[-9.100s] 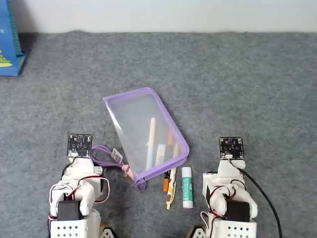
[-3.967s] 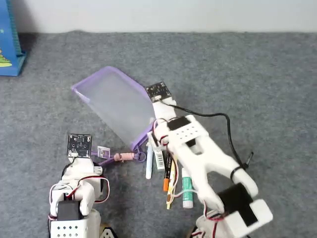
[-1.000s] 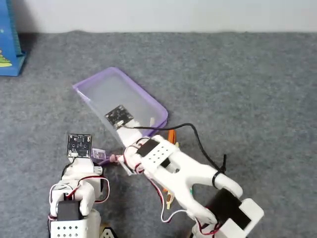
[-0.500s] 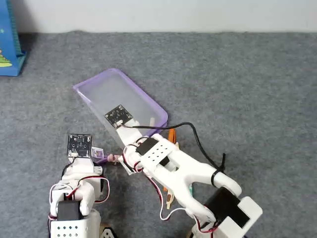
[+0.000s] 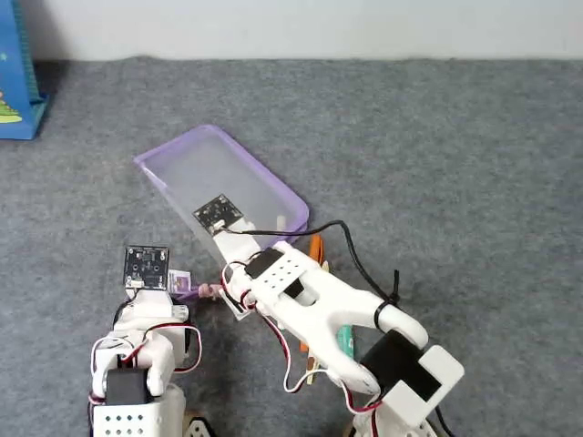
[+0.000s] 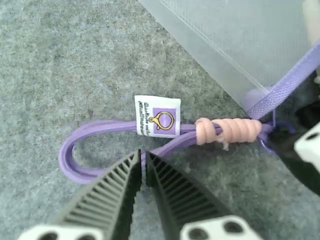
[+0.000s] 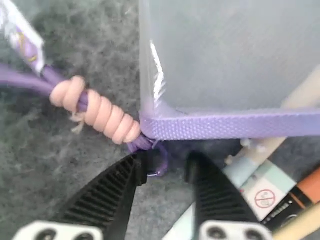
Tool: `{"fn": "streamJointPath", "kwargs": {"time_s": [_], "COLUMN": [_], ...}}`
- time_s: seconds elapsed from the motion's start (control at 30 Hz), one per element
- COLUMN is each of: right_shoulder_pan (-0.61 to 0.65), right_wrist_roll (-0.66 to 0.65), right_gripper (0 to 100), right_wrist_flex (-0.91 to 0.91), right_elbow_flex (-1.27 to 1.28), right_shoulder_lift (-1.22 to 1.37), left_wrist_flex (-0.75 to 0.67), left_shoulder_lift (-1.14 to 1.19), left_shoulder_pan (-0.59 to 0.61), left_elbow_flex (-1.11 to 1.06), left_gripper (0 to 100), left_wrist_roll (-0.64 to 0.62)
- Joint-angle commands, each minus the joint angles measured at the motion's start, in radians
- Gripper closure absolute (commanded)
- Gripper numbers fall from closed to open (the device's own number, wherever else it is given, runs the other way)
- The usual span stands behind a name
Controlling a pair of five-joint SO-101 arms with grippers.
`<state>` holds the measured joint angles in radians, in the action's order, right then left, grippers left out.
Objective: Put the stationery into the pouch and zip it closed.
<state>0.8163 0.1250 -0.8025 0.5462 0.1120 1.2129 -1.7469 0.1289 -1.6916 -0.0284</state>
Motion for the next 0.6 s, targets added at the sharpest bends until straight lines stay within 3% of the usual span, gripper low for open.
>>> {"fn": "streamJointPath", "kwargs": {"time_s": [0.0, 0.57], "right_shoulder_pan": [0.007, -0.124], "right_wrist_roll": [-0.077, -0.118], "right_gripper": [99.1, 99.1], "right_wrist_flex": [-0.01, -0.134], "right_elbow_flex": [-0.043, 0.026], "right_shoulder_lift": [-0.005, -0.398], "left_wrist_flex": [0.005, 0.005], "left_shoulder_lift": [-0.009, -0.009], "left_shoulder_pan": [0.002, 0.002], "left_elbow_flex": [0.015, 0.015], "left_gripper": [99, 99], "left_wrist_roll": [-0.008, -0.008]}}
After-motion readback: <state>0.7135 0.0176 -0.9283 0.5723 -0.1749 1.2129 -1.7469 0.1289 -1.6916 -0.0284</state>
